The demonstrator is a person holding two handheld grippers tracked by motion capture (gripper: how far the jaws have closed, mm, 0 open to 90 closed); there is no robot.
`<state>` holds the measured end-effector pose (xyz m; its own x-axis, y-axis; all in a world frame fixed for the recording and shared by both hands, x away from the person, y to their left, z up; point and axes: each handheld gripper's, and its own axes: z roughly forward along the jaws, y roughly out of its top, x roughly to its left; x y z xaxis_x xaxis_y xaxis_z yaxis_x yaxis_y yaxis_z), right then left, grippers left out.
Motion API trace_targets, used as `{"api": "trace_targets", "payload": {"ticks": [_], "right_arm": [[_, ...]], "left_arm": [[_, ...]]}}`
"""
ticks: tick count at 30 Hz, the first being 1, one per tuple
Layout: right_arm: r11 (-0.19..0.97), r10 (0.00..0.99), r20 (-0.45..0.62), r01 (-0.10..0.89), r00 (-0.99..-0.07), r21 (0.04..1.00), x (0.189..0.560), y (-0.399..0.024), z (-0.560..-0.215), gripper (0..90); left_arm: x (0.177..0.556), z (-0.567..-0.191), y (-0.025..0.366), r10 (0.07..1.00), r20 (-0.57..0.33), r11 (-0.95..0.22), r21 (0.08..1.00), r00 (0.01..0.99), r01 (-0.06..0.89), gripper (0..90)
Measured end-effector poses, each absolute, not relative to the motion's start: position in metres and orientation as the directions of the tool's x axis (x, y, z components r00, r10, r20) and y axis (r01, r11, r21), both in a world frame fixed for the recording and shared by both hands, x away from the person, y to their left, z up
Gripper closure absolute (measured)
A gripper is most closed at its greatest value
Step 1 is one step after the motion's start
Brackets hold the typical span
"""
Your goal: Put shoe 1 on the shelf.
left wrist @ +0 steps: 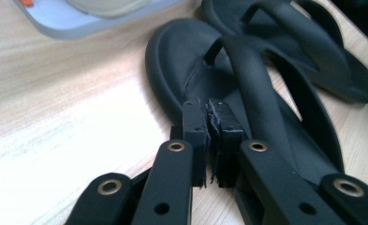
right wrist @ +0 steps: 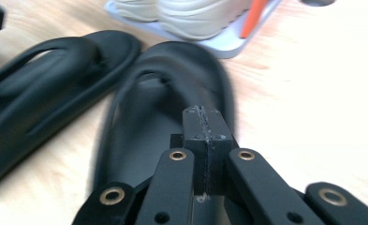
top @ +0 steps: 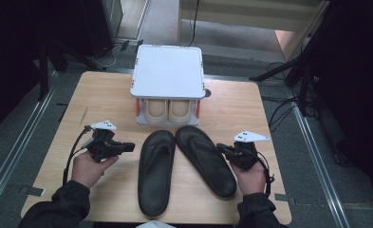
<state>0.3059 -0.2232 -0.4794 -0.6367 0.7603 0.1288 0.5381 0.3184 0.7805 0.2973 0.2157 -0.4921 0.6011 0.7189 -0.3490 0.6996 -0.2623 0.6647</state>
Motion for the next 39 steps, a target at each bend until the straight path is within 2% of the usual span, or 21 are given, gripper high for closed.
{"api": "trace_targets", "payload": {"ticks": [6, 8, 16, 33, 39], "right_arm": [[0.305, 0.763, 0.149, 0.554, -0.629, 0.774, 0.322, -0.233, -0.488, 90.0], [0.332, 0.767, 0.119, 0.549, -0.631, 0.767, 0.324, -0.233, -0.491, 90.0], [0.373, 0.758, 0.126, 0.582, -0.641, 0.722, 0.33, -0.229, -0.502, 90.0], [0.366, 0.753, 0.144, 0.59, -0.642, 0.72, 0.316, -0.224, -0.504, 90.0], [0.367, 0.744, 0.157, 0.593, -0.65, 0.717, 0.31, -0.22, -0.504, 90.0]], "left_arm": [[0.296, -0.498, 0.214, 0.721, -0.353, -0.267, 0.653, 0.597, 0.708, 89.8], [0.295, -0.501, 0.213, 0.728, -0.358, -0.258, 0.647, 0.585, 0.717, 89.8], [0.297, -0.506, 0.209, 0.73, -0.347, -0.28, 0.634, 0.589, 0.721, 89.8], [0.303, -0.513, 0.206, 0.736, -0.34, -0.298, 0.615, 0.586, 0.73, 89.9], [0.301, -0.516, 0.2, 0.726, -0.327, -0.337, 0.597, 0.604, 0.728, 90.0]]}}
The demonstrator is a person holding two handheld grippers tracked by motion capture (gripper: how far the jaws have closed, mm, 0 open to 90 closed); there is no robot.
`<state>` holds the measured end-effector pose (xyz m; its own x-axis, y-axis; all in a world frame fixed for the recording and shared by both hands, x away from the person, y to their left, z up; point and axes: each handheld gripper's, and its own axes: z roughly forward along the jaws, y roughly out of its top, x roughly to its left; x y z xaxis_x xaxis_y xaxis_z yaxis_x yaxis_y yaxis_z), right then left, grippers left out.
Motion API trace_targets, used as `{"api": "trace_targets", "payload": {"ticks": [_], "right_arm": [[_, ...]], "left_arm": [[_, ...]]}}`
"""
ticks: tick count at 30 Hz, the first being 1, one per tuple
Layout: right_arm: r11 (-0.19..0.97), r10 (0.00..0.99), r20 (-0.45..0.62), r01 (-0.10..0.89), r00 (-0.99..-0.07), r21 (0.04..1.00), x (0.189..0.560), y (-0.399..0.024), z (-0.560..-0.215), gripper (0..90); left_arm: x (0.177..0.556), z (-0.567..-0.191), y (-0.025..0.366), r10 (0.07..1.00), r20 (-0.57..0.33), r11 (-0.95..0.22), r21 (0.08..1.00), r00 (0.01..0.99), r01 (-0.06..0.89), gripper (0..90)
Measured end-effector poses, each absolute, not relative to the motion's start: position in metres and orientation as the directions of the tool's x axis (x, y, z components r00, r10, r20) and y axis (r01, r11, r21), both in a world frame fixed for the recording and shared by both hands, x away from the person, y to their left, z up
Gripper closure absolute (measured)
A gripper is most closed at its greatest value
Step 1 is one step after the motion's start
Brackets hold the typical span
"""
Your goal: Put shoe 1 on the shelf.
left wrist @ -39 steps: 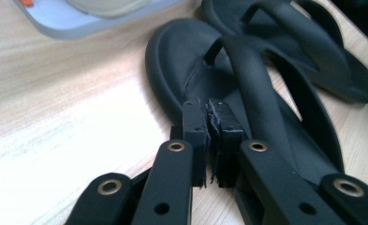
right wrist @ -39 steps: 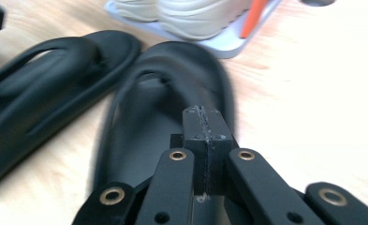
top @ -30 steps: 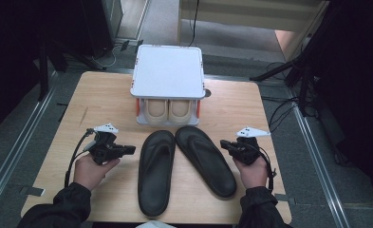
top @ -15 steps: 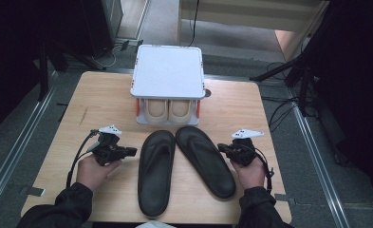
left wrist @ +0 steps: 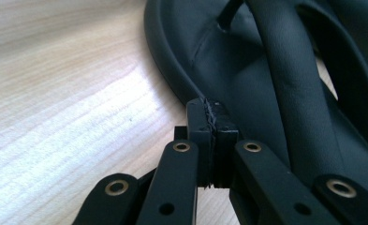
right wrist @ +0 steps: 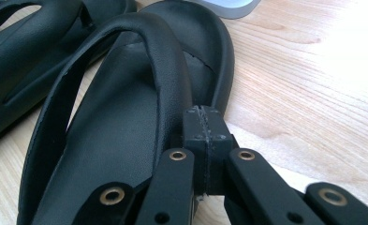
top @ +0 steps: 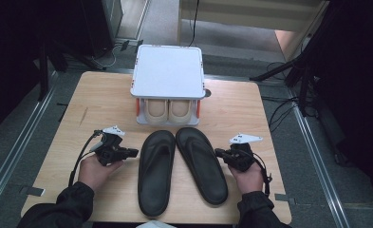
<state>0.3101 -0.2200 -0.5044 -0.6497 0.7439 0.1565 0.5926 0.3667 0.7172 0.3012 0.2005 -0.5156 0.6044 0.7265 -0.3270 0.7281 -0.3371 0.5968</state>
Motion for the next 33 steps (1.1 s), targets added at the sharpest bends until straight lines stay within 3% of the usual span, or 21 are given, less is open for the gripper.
{"api": "trace_targets", "payload": {"ticks": [15, 33], "right_arm": [[0.373, 0.735, 0.165, 0.595, -0.658, 0.712, 0.301, -0.209, -0.504, 90.0], [0.376, 0.72, 0.178, 0.593, -0.671, 0.712, 0.297, -0.201, -0.507, 90.0]], "left_arm": [[0.301, -0.522, 0.192, 0.723, -0.315, -0.375, 0.568, 0.615, 0.732, 90.0], [0.281, -0.509, 0.193, 0.696, -0.32, -0.372, 0.606, 0.643, 0.703, 90.0]]}}
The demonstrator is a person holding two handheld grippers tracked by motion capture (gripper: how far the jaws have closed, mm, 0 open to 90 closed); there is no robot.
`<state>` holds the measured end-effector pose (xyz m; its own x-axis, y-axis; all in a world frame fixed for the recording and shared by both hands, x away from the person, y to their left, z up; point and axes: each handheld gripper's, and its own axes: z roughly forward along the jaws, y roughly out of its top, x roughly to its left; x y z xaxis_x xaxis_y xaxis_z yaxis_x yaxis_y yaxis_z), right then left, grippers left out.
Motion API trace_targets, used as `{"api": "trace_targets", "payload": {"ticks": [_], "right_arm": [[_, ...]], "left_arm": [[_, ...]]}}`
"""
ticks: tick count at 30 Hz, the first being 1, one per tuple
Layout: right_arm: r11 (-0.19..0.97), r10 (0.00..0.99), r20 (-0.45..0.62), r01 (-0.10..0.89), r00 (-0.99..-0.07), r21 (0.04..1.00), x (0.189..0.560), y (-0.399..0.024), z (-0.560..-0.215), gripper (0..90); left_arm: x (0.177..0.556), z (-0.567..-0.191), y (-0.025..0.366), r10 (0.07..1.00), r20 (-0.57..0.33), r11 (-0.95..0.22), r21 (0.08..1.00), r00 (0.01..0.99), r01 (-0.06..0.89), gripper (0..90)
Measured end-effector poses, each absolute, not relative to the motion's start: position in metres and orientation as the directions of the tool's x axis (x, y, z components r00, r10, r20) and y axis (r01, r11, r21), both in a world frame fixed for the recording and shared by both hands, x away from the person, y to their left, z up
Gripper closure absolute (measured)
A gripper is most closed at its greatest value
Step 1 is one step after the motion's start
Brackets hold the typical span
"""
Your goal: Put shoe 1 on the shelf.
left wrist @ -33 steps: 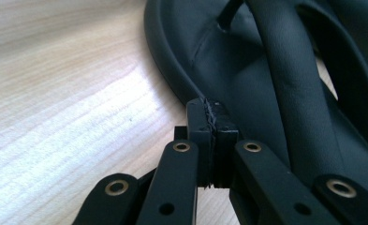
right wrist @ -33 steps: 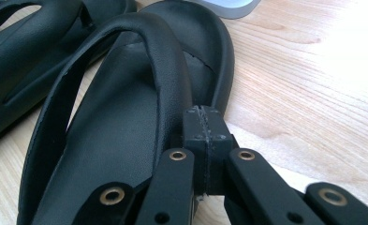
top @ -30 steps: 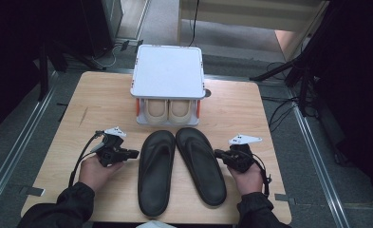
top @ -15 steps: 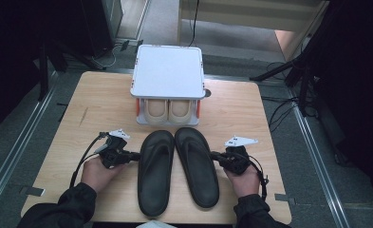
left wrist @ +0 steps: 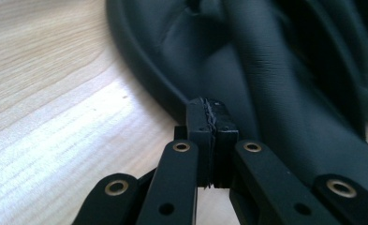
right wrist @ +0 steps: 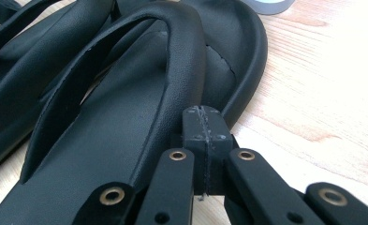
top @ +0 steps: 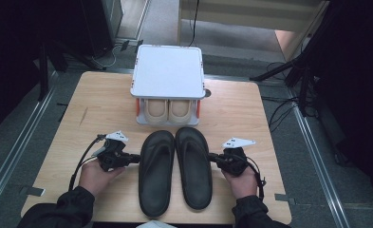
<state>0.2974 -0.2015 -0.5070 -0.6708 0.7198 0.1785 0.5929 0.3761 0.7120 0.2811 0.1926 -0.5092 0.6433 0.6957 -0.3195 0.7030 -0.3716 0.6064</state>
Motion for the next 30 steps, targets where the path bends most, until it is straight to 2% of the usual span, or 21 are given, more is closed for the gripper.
{"api": "trace_targets", "payload": {"ticks": [11, 17, 30], "right_arm": [[0.389, 0.717, 0.17, 0.591, -0.676, 0.707, 0.299, -0.2, -0.508, 90.0], [0.391, 0.716, 0.171, 0.592, -0.677, 0.705, 0.3, -0.199, -0.508, 90.0], [0.389, 0.718, 0.17, 0.592, -0.675, 0.706, 0.301, -0.198, -0.509, 90.0]], "left_arm": [[0.261, -0.521, 0.188, 0.695, -0.321, -0.419, 0.547, 0.644, 0.725, 90.0], [0.259, -0.521, 0.184, 0.699, -0.311, -0.417, 0.553, 0.644, 0.721, 90.0], [0.257, -0.522, 0.171, 0.659, -0.355, -0.406, 0.574, 0.663, 0.711, 89.9]]}}
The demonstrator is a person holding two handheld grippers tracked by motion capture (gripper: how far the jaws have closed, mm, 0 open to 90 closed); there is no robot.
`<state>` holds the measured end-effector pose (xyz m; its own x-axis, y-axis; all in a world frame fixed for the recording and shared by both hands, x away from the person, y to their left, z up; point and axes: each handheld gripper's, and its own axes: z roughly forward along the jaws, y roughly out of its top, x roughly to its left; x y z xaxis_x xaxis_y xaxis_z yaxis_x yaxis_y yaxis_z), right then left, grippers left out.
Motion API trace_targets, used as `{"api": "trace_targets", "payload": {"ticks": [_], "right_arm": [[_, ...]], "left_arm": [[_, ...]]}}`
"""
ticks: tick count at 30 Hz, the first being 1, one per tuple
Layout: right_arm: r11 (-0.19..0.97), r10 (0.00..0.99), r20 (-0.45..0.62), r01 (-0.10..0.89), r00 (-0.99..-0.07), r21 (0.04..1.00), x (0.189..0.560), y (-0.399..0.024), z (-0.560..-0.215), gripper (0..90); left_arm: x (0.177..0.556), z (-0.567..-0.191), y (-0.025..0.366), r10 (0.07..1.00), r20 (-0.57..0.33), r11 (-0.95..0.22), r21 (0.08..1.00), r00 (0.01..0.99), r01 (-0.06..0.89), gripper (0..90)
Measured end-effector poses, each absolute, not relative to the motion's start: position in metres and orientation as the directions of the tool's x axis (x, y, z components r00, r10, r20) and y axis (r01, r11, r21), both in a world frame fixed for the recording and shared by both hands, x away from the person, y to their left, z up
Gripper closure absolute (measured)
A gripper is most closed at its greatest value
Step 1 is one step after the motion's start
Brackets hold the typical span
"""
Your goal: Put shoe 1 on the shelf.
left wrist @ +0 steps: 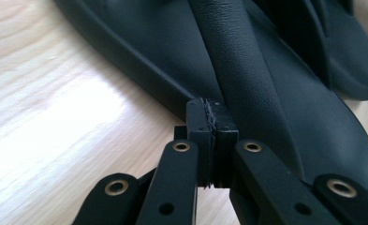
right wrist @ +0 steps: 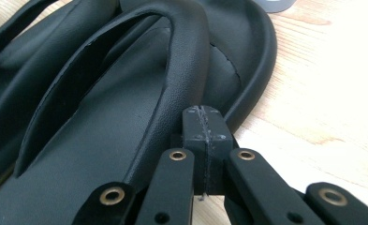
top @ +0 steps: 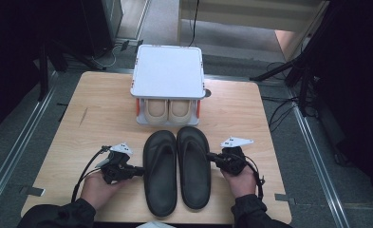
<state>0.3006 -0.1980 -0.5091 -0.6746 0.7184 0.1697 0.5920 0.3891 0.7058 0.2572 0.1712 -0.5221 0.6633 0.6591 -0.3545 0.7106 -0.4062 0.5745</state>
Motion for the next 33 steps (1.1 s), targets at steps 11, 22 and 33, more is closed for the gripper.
{"api": "trace_targets", "payload": {"ticks": [11, 22, 33], "right_arm": [[0.342, 0.736, 0.174, 0.581, -0.655, 0.738, 0.299, -0.204, -0.503, 90.0], [0.259, 0.731, 0.209, 0.548, -0.649, 0.795, 0.286, -0.208, -0.489, 81.3], [0.206, 0.708, 0.263, 0.548, -0.655, 0.81, 0.271, -0.194, -0.484, 67.0]], "left_arm": [[0.263, -0.513, 0.178, 0.672, -0.343, -0.382, 0.6, 0.657, 0.703, 87.1], [0.283, -0.491, 0.201, 0.676, -0.367, -0.309, 0.646, 0.639, 0.698, 71.7], [0.298, -0.478, 0.213, 0.651, -0.356, -0.34, 0.653, 0.67, 0.677, 59.5]]}}
